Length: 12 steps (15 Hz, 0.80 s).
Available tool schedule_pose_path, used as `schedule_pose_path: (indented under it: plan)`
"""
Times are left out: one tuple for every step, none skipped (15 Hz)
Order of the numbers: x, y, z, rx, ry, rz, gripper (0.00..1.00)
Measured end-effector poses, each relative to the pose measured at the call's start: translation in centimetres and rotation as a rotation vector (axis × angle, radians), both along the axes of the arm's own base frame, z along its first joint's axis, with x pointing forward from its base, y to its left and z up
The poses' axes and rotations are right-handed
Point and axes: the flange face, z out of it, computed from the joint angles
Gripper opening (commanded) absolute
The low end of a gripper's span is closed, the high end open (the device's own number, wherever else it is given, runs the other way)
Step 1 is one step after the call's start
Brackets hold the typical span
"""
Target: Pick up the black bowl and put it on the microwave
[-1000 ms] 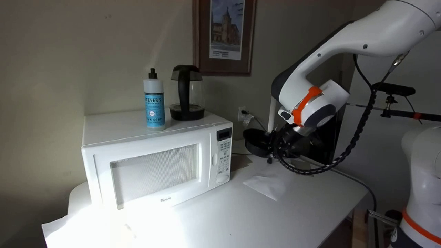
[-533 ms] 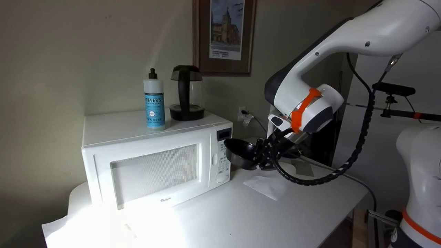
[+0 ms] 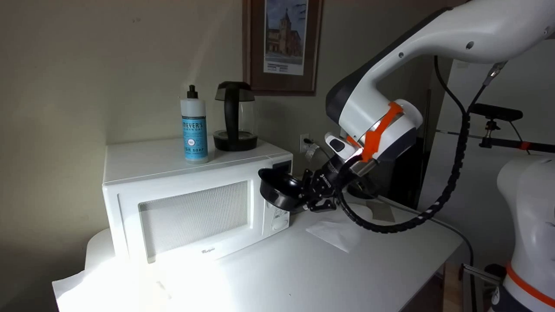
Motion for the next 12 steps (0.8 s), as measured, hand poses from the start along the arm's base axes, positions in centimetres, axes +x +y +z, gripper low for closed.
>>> schedule_pose_path:
  plan:
    - [0.6, 2.1, 0.9, 0.005, -0.023, 0.059, 0.01]
    - [1.0, 4.3, 1.8, 0.008, -0.043, 0.121, 0.01]
    - [1.3, 6.4, 2.7, 0.009, -0.062, 0.183, 0.01]
    - [1.7, 8.3, 3.5, 0.004, -0.08, 0.247, 0.01]
    - [2.1, 9.7, 4.2, -0.003, -0.094, 0.31, 0.01]
    - [2.8, 10.7, 4.9, -0.007, -0.107, 0.377, 0.01]
    - [3.5, 11.2, 5.6, -0.004, -0.112, 0.443, 0.01]
    - [4.4, 11.3, 6.2, 0.005, -0.111, 0.506, 0.06]
    - [5.3, 11.0, 7.1, 0.014, -0.109, 0.554, 0.06]
    - [6.1, 10.3, 8.0, 0.021, -0.113, 0.576, 0.06]
    - [6.6, 9.8, 8.5, 0.025, -0.118, 0.583, 0.06]
    - [6.8, 9.5, 8.7, 0.023, -0.122, 0.583, 0.06]
